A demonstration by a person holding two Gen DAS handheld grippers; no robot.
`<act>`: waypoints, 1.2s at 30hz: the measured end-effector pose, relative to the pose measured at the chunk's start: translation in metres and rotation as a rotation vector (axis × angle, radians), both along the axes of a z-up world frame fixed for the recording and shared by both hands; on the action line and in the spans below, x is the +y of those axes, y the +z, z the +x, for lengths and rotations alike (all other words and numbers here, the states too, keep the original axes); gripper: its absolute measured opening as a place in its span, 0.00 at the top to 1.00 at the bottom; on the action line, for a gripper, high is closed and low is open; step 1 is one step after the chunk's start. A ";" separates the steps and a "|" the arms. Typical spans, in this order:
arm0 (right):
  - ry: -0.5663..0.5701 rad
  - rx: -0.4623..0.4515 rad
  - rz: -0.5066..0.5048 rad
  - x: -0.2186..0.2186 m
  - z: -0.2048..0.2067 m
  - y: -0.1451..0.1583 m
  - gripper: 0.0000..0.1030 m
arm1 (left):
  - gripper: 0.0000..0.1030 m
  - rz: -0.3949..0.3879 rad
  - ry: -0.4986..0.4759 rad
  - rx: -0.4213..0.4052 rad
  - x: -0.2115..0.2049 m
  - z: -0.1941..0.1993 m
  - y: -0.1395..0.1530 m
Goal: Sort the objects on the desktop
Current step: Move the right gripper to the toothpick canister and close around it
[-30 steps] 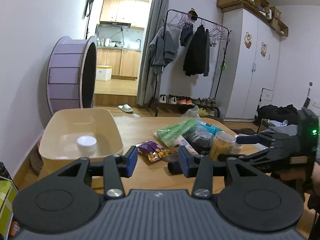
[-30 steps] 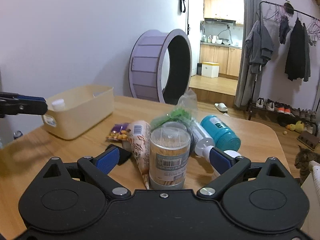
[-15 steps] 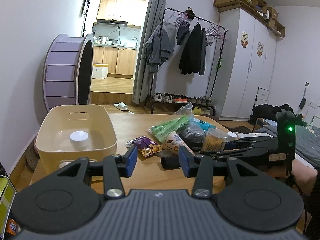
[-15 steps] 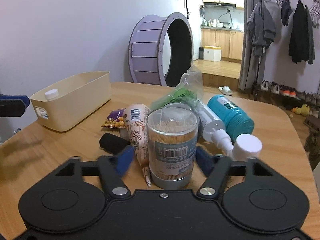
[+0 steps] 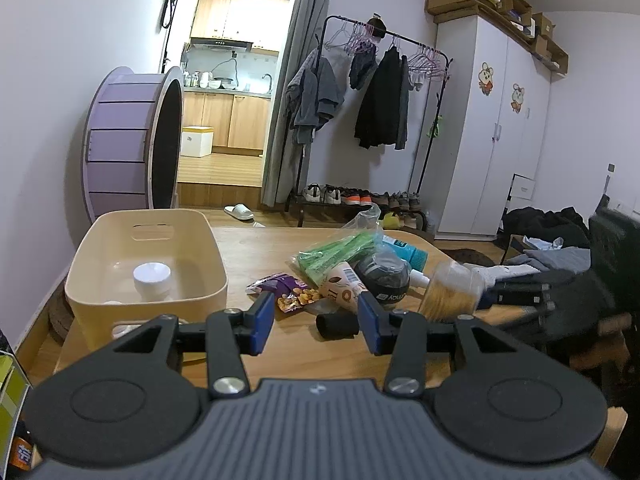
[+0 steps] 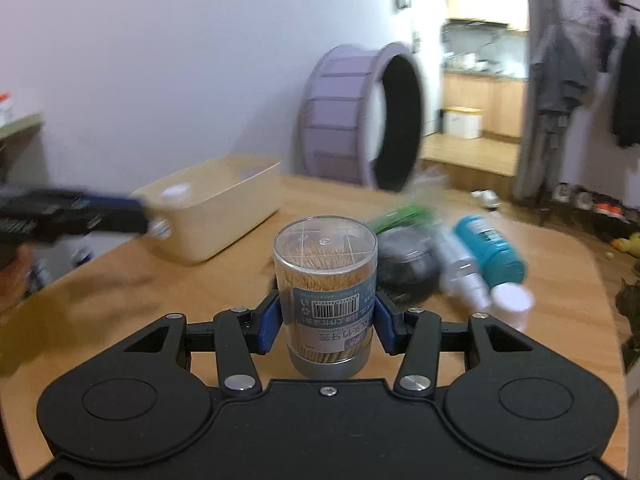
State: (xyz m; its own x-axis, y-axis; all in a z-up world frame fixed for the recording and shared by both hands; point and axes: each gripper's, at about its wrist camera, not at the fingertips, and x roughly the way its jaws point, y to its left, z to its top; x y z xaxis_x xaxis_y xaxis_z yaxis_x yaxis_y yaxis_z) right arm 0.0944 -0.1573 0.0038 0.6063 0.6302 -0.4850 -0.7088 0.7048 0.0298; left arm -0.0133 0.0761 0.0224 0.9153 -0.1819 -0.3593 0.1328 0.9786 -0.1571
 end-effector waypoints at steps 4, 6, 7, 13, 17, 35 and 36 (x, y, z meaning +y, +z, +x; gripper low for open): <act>0.105 0.020 -0.060 0.016 -0.011 -0.008 0.54 | 0.56 -0.002 -0.003 0.008 -0.001 0.002 -0.001; 0.140 0.028 -0.079 0.024 -0.016 -0.013 0.54 | 0.56 0.005 -0.005 0.012 -0.003 0.002 -0.001; 0.157 0.031 -0.086 0.028 -0.018 -0.015 0.54 | 0.56 0.007 -0.006 0.013 -0.003 0.003 -0.002; 0.216 0.018 -0.078 0.042 -0.029 -0.018 0.54 | 0.56 -0.003 0.003 0.012 0.001 0.001 -0.002; 0.224 0.017 -0.075 0.048 -0.030 -0.018 0.54 | 0.56 -0.005 0.003 0.011 0.003 0.000 -0.001; 0.177 0.035 -0.113 0.040 -0.031 -0.029 0.28 | 0.56 -0.012 0.006 0.026 0.007 -0.005 -0.004; 0.172 0.038 -0.119 0.041 -0.030 -0.030 0.28 | 0.56 -0.013 0.007 0.027 0.007 -0.005 -0.005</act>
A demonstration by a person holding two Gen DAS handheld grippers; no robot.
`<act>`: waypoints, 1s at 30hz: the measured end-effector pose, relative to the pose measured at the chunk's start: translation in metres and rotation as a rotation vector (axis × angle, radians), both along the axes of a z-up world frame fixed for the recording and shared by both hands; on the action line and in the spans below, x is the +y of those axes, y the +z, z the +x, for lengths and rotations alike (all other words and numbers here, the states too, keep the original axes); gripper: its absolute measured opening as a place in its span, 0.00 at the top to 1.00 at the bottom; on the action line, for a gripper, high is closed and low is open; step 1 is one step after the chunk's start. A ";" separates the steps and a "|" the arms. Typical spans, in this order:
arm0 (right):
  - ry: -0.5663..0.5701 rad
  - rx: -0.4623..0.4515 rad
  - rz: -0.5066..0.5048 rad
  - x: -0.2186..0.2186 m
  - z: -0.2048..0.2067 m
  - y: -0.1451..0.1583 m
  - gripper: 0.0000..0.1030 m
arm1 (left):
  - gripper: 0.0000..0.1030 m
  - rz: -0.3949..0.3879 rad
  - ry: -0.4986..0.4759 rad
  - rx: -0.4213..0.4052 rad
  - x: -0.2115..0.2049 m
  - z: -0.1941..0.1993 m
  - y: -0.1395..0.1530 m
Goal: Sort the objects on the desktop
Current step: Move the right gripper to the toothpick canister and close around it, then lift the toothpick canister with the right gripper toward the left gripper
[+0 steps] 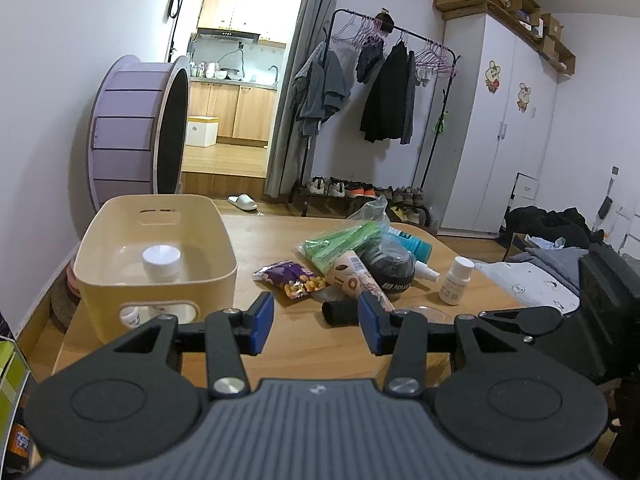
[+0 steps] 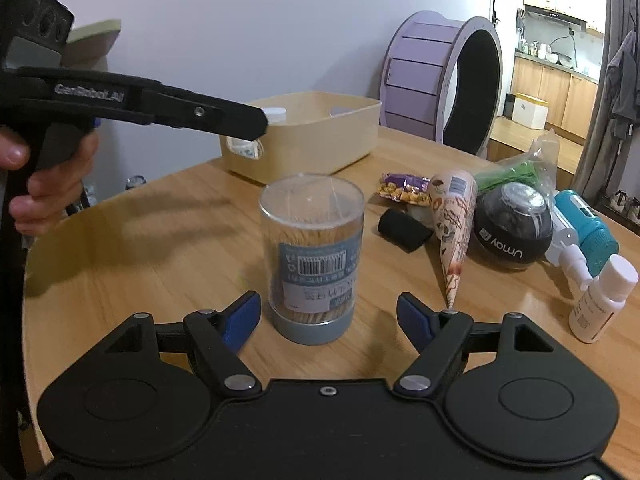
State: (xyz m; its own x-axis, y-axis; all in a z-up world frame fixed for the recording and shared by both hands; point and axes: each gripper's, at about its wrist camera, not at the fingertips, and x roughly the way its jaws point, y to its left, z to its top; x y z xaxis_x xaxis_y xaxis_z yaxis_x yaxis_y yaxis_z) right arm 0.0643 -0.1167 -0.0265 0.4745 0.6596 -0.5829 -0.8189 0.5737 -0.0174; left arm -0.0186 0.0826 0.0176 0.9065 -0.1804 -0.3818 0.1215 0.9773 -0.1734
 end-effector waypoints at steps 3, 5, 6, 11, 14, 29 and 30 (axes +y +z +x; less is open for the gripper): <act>-0.002 0.022 -0.011 0.002 0.004 -0.003 0.28 | 0.56 0.001 -0.002 0.001 -0.001 -0.002 -0.001; 0.004 0.033 -0.011 0.003 0.006 -0.004 0.35 | 0.56 0.004 -0.006 0.001 -0.003 -0.003 -0.001; 0.008 0.033 -0.008 0.002 0.005 -0.003 0.39 | 0.56 0.005 -0.007 0.001 -0.003 -0.004 0.000; 0.002 0.027 -0.003 -0.004 0.001 0.007 0.54 | 0.56 0.003 -0.008 -0.002 -0.003 -0.005 0.000; 0.000 -0.006 0.025 -0.012 -0.004 0.020 0.54 | 0.56 0.004 -0.011 -0.001 -0.003 -0.004 0.000; 0.039 -0.096 0.131 -0.018 -0.020 0.045 0.54 | 0.56 0.009 -0.018 0.005 -0.005 -0.002 -0.001; 0.047 -0.104 0.141 -0.018 -0.021 0.048 0.54 | 0.56 0.009 -0.017 0.007 -0.005 -0.002 -0.001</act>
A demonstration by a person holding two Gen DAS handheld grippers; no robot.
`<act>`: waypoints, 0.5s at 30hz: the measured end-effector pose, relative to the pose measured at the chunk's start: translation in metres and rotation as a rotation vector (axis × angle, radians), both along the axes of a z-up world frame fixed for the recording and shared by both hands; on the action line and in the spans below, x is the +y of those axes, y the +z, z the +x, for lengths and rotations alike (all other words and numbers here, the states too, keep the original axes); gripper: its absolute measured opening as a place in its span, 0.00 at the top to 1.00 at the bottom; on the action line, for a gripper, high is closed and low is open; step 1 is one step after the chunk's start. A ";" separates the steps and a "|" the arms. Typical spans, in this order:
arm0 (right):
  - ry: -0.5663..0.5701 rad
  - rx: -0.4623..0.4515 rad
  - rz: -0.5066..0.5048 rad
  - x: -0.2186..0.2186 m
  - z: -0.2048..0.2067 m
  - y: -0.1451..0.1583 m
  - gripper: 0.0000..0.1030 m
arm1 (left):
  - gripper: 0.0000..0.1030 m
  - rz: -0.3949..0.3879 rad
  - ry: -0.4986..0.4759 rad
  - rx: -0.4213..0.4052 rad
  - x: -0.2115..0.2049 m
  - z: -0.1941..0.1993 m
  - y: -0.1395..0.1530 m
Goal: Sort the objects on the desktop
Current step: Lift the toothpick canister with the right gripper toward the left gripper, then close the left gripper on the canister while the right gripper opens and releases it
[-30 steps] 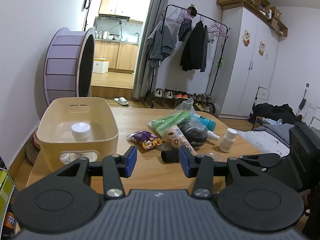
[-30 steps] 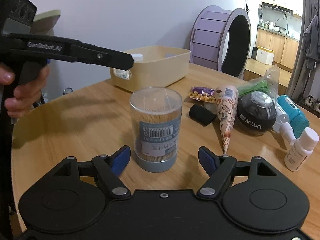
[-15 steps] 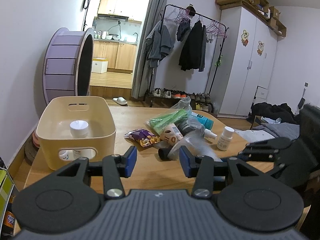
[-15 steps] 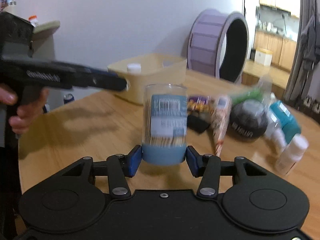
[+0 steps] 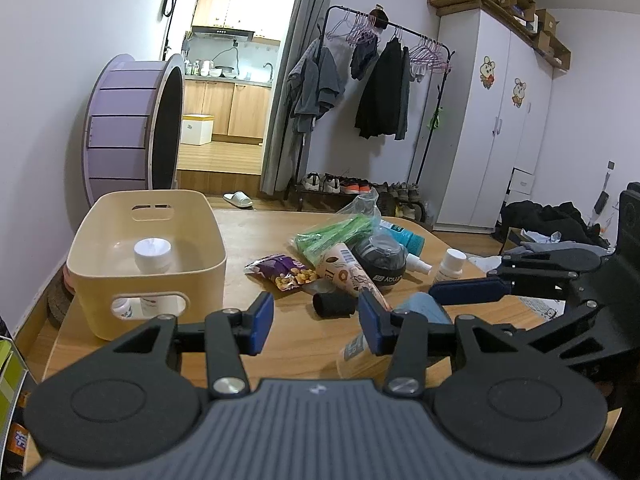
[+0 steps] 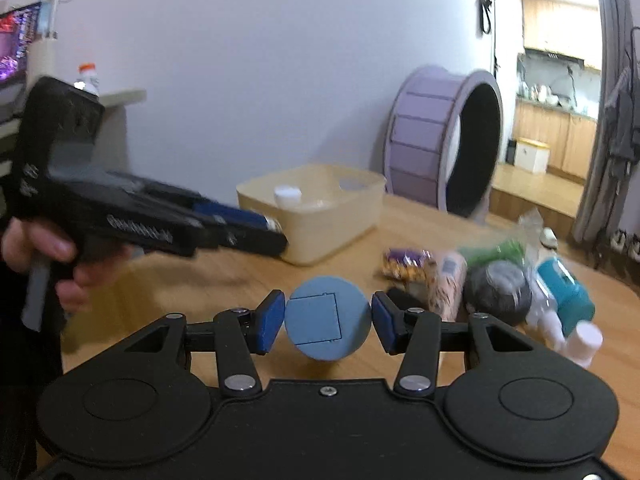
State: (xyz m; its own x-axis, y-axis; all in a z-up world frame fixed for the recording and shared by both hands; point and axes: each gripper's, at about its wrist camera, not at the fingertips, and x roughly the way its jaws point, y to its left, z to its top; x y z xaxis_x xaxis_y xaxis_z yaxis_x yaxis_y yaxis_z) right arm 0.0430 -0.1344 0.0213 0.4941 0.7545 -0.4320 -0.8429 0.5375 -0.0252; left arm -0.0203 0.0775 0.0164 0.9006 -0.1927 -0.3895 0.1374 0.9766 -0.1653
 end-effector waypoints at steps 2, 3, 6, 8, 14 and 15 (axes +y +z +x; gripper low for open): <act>-0.001 -0.008 0.011 0.003 0.000 0.001 0.54 | 0.56 0.000 0.001 -0.002 0.001 0.000 0.001; -0.005 -0.011 0.017 0.005 0.000 0.000 0.54 | 0.56 -0.002 0.002 -0.004 0.001 0.000 0.001; 0.005 -0.006 0.027 0.011 0.005 -0.002 0.53 | 0.56 -0.005 0.007 -0.004 0.003 0.000 0.002; -0.002 0.013 0.042 0.015 0.010 -0.004 0.53 | 0.55 -0.009 0.016 -0.004 0.005 -0.001 0.003; -0.018 -0.006 0.064 0.008 0.010 -0.002 0.37 | 0.47 -0.030 0.000 0.001 0.008 -0.001 0.005; -0.023 -0.011 0.068 0.005 0.008 -0.001 0.36 | 0.45 -0.028 -0.010 0.002 0.006 -0.001 0.004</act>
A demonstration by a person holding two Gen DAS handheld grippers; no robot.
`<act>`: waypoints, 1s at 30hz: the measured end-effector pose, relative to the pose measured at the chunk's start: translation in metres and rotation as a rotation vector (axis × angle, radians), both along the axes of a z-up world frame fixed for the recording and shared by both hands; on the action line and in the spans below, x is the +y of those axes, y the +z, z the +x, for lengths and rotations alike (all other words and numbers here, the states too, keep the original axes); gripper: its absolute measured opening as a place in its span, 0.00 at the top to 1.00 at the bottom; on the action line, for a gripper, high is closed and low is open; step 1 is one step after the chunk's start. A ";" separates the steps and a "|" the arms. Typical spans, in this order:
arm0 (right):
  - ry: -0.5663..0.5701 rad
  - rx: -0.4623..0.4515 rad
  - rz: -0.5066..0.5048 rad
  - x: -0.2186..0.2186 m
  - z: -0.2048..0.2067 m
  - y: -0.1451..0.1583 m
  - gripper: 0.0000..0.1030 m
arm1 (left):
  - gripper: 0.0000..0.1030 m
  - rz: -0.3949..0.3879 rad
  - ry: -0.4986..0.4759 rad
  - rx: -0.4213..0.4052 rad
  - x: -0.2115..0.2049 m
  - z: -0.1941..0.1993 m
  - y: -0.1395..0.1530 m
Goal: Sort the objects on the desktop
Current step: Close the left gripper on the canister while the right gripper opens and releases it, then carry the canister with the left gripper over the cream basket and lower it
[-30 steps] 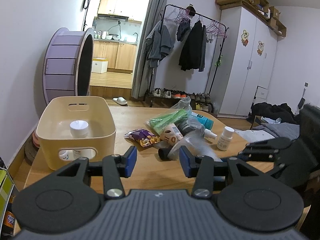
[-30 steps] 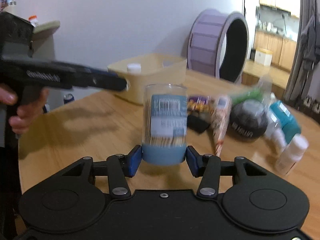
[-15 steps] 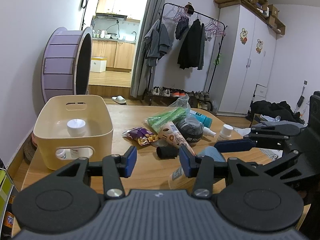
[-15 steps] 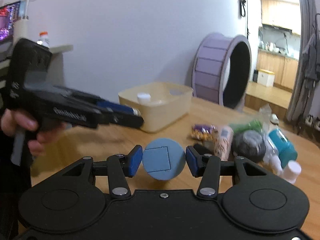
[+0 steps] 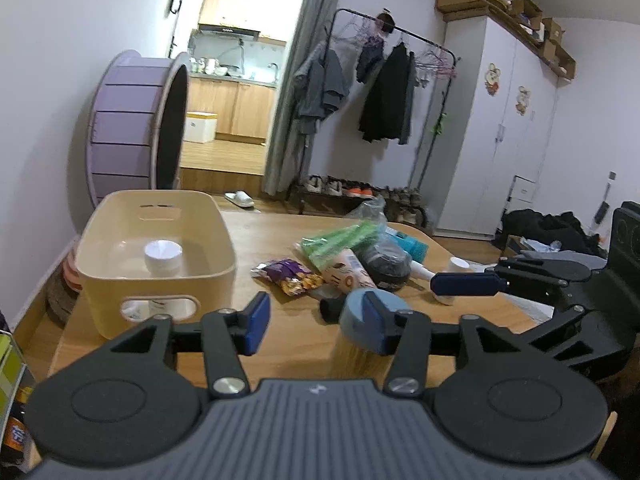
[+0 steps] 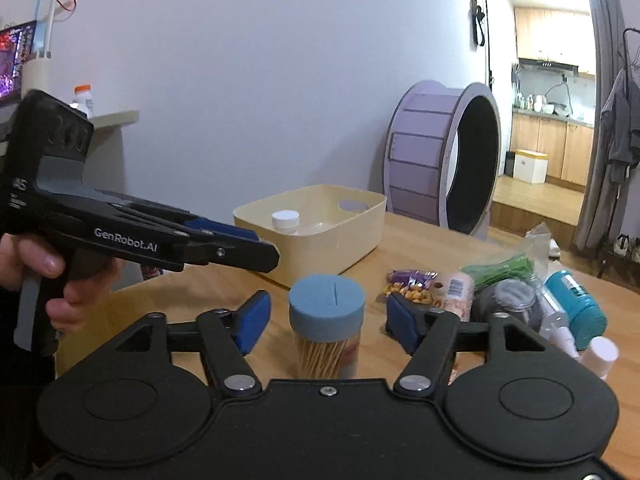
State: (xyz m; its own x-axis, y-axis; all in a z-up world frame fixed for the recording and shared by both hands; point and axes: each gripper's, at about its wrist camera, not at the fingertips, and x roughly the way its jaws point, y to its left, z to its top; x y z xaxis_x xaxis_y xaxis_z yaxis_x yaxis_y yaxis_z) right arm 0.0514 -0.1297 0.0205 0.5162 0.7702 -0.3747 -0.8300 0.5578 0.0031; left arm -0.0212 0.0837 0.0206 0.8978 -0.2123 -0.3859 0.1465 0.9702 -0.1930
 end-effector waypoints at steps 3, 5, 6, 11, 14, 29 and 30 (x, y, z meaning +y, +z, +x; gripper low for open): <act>-0.013 0.011 -0.001 -0.009 0.000 0.000 0.32 | 0.39 0.029 -0.033 0.005 -0.010 0.003 -0.003; -0.024 0.026 -0.005 -0.015 0.002 -0.001 0.30 | 0.38 0.044 -0.044 0.010 -0.016 0.006 -0.005; -0.031 0.031 -0.004 -0.018 0.002 -0.001 0.30 | 0.38 0.049 -0.051 0.012 -0.018 0.008 -0.006; -0.062 0.058 0.029 -0.036 0.005 -0.002 0.22 | 0.38 0.077 -0.068 0.021 -0.031 0.018 -0.012; -0.080 0.067 0.050 -0.046 0.006 -0.001 0.18 | 0.37 0.086 -0.079 0.027 -0.037 0.024 -0.015; -0.119 0.064 0.088 -0.066 0.008 0.001 0.10 | 0.53 0.142 -0.068 -0.003 -0.047 0.029 -0.018; -0.119 0.065 0.089 -0.066 0.008 0.002 0.10 | 0.53 0.143 -0.058 -0.010 -0.045 0.028 -0.017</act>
